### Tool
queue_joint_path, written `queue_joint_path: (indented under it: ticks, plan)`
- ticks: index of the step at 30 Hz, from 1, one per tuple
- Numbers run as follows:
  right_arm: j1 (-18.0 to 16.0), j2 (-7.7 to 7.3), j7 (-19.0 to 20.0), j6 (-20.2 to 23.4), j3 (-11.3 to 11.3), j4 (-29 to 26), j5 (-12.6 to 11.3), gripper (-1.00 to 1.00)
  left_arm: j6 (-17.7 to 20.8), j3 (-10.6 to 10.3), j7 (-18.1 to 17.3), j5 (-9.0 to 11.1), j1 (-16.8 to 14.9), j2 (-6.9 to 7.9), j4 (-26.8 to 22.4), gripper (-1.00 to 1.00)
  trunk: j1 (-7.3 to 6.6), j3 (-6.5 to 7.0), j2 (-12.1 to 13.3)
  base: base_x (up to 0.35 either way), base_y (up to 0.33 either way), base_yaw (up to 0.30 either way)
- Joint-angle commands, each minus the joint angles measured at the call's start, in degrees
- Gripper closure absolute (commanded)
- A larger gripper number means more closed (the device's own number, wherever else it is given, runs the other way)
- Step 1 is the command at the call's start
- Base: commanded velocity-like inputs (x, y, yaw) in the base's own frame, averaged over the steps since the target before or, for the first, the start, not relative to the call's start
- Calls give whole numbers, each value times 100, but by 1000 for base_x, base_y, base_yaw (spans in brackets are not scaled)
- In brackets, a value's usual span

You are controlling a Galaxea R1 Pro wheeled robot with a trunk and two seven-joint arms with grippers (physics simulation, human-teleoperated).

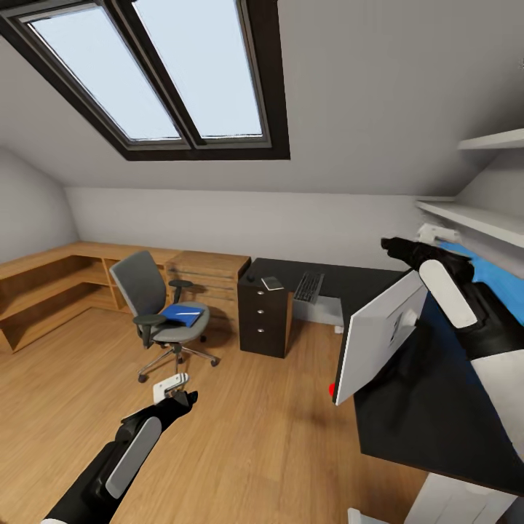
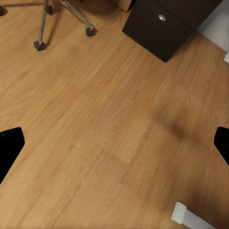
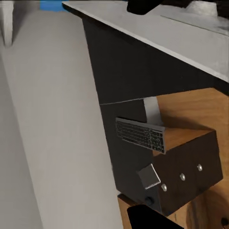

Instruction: In the bedroom, organize the workspace by keeping the computer under the desk, ensuring the monitor is on the desk, placing the keyboard on the desk next to the monitor, placing the mouse on the desk next to the keyboard, moving the folder from the swivel chair onto the desk next to the mouse, stacking the notebook on top of the folder with the pen on top of the notebook, and positioning the swivel chair next to the desk.

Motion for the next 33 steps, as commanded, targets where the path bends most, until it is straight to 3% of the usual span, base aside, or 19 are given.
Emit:
queue_joint_path:
  ticks: [1, 4, 7, 12, 17, 20, 27, 33]
  plan:
    - [215, -10, -178, -144, 16, -151, -57, -100, -13, -18, 57, 59, -2, 6, -7, -100, 4, -2, -2, 0, 0, 0]
    - [1242, -11, -518, -894, 17, -723, -95, -100, -62, -18, 57, 61, -4, 7, -2, -100, 4, -2, -2, 0, 0, 0]
    - [1804, -12, -592, -1133, 19, -954, -92, -100, -73, -22, 57, 64, -6, 7, 1, -100, 4, -2, -2, 0, 0, 0]
    - [2404, 1, -631, -1308, 48, -1213, -72, -100, -85, -28, 57, 72, -4, 3, 19, -100, 4, -2, -2, 0, 0, 0]
    - [2740, 39, -617, -1446, 67, -1265, -42, -100, -88, -30, 57, 68, -4, 0, 27, -100, 4, -2, -2, 0, 0, 0]
    - [2892, 82, -624, -1560, 86, -1278, 107, -100, -89, -30, 57, 65, -4, -11, 30, -100, 4, -2, -2, 0, 0, 0]
    - [3033, 113, -652, -1812, 95, -1281, 444, -100, -89, -30, 57, 60, -3, -140, 30, -100, 4, -2, -2, 0, 0, 0]
    - [3071, 119, -657, -2110, 104, -1287, 540, -100, -90, -30, 57, 61, -4, -205, 30, -100, 4, -2, -2, 0, 0, 0]
